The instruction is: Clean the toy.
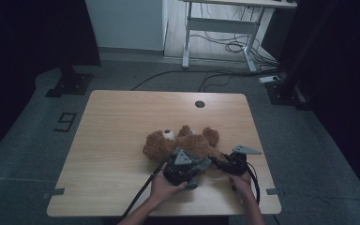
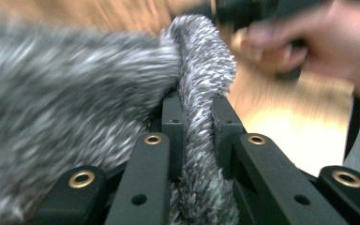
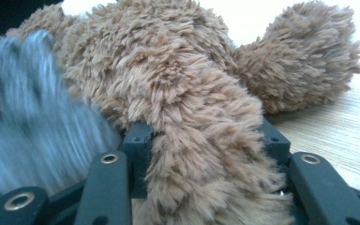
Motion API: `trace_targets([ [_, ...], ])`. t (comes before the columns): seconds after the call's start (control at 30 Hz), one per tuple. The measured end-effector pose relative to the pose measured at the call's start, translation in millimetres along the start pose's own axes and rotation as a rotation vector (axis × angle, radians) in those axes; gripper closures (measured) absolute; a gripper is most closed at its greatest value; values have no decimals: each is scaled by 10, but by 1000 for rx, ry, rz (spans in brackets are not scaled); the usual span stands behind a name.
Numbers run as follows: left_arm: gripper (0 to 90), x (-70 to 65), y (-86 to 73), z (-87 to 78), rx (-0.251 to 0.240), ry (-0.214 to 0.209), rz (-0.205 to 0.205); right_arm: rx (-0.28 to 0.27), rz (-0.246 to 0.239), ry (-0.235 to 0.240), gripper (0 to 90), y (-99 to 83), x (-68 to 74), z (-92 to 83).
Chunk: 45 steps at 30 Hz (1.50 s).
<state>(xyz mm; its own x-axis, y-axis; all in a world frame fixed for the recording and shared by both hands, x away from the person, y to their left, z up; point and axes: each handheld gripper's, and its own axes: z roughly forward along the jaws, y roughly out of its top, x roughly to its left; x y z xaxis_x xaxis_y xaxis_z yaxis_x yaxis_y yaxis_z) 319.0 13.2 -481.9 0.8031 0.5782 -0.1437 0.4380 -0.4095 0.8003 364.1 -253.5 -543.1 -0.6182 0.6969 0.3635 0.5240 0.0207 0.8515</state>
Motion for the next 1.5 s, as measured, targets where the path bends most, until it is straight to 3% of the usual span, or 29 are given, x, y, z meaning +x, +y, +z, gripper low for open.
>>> trace_targets([
  [0.13, 786, 143, 219, -253, -74, 64, 8, 0, -7, -3, 520, 0, 8, 0],
  [0.27, 786, 349, 326, -333, -62, 125, -2, 1, -9, -3, 520, 2, 5, 0],
  [0.4, 787, 578, 234, -308, -27, 152, -57, 0, -12, -2, 520, 2, 9, 0],
  [0.53, 789, 684, 174, -463, -55, 178, -74, -1, -16, 1, 520, 4, 15, 3],
  [0.7, 792, 815, 190, -720, -77, 282, -63, -2, -12, -1, 519, 4, 16, 3],
  [0.83, 795, 962, 102, -804, -61, 357, -76, -3, -15, -4, 520, 5, 22, 6],
  [0.93, 798, 1074, 1, -828, -61, 370, -121, -4, -19, -5, 520, 5, 29, 9],
  [1.1, 801, 1213, -136, -820, -18, 434, -134, -3, -18, -3, 520, 4, 28, 10],
  [1.2, 804, 1285, -267, -769, 23, 460, -146, -3, -17, -2, 520, 3, 27, 10],
  [1.37, 802, 1425, -479, -708, 112, 468, -179, -4, -9, -1, 520, 0, 17, 9],
  [1.4, 802, 1442, -486, -743, 107, 467, -185, -4, -7, -3, 520, -1, 16, 6],
  [1.5, 801, 1458, -394, -929, 27, 420, -222, -4, -5, -2, 520, -2, 9, 5],
])
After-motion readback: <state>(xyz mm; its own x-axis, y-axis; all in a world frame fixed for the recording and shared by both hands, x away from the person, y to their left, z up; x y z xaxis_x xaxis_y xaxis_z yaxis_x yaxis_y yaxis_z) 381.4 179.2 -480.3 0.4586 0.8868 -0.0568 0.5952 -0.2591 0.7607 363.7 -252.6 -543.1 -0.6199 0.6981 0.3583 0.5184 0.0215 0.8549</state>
